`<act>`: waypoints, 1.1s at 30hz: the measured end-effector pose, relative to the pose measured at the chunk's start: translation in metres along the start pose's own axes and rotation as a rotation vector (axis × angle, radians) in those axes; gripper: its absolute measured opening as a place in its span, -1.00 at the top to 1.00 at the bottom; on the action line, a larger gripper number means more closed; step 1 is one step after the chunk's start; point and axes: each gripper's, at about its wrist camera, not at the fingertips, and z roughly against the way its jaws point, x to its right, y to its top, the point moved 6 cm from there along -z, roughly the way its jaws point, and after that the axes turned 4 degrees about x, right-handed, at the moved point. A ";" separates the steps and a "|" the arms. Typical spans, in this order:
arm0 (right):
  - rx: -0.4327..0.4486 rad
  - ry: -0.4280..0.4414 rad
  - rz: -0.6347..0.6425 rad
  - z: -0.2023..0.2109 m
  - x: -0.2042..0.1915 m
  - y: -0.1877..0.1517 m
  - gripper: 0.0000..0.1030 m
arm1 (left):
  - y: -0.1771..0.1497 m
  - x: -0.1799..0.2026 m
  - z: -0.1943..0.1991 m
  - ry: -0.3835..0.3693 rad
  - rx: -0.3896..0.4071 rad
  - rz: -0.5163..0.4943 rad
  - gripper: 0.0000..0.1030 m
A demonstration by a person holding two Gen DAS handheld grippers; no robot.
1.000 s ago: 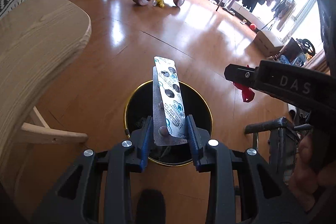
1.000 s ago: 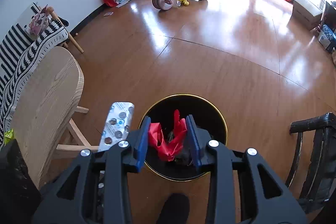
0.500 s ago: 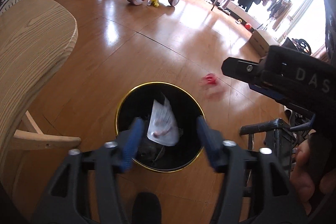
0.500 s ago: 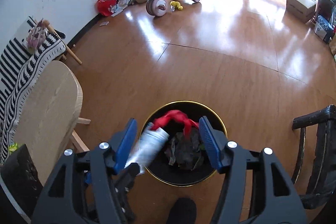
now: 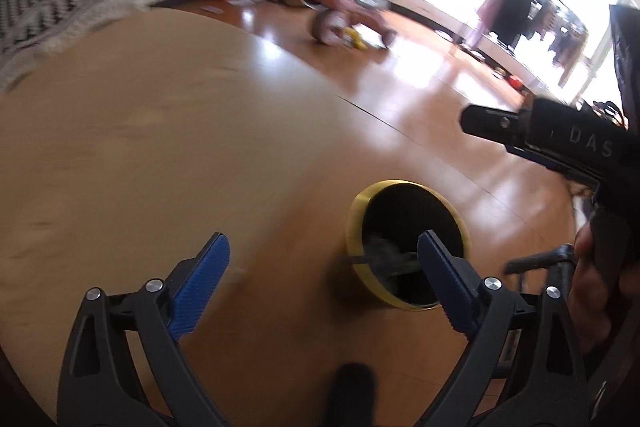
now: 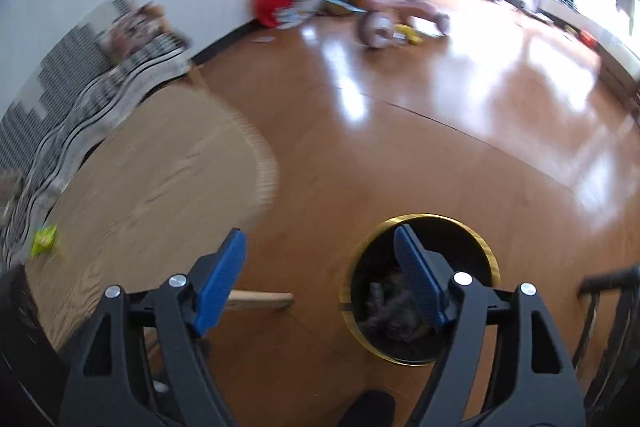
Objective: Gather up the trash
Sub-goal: 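Move both tools back to the remaining trash on the table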
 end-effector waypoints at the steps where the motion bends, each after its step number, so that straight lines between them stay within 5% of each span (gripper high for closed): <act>1: 0.002 0.013 0.021 -0.001 -0.013 0.000 -0.46 | -0.001 -0.022 0.014 0.036 0.015 0.007 -0.82; 10: -0.038 0.242 0.313 -0.021 -0.227 -0.029 -0.54 | -0.049 -0.258 0.161 0.415 0.112 0.126 -0.87; 16: -0.076 0.351 0.458 -0.032 -0.357 -0.076 -0.59 | -0.101 -0.368 0.219 0.567 0.095 0.331 -0.87; 23: -0.132 0.422 0.552 -0.051 -0.458 -0.120 -0.59 | -0.148 -0.425 0.248 0.605 0.063 0.435 -0.87; 33: -0.151 0.449 0.578 -0.061 -0.513 -0.153 -0.64 | -0.154 -0.471 0.233 0.648 0.027 0.486 -0.87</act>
